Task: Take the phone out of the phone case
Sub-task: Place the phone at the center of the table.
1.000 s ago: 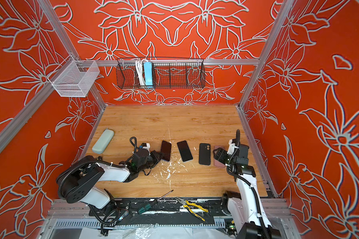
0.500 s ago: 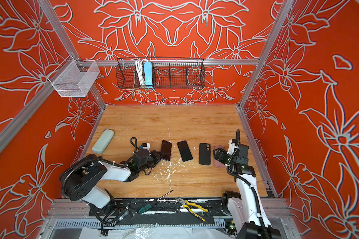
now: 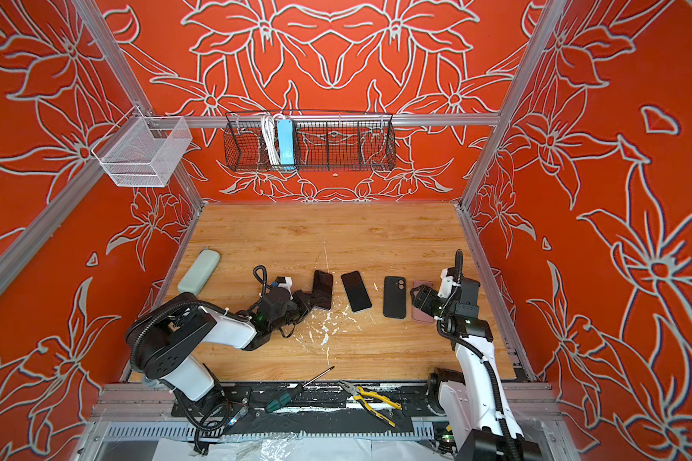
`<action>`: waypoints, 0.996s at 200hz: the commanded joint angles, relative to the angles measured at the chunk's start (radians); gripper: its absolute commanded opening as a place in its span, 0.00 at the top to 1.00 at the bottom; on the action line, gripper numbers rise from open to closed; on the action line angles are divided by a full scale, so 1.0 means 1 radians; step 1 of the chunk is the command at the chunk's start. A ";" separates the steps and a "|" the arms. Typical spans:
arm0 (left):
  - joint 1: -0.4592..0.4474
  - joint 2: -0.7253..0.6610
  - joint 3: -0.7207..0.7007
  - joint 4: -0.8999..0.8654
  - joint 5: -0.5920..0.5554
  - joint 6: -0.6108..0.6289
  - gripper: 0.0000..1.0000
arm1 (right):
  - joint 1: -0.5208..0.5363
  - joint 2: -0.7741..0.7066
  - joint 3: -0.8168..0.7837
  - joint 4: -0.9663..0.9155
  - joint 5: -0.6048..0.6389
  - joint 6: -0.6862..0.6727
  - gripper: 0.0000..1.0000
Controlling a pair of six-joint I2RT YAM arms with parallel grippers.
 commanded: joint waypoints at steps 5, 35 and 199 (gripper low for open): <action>-0.007 0.026 -0.004 0.022 0.004 -0.024 0.87 | 0.004 0.000 -0.011 0.017 -0.014 0.007 0.23; -0.007 0.029 -0.005 0.023 0.005 -0.026 0.84 | 0.004 0.001 -0.012 0.017 -0.014 0.008 0.23; -0.016 0.030 -0.006 -0.036 0.004 -0.036 0.66 | 0.004 -0.023 -0.015 0.007 -0.017 0.013 0.24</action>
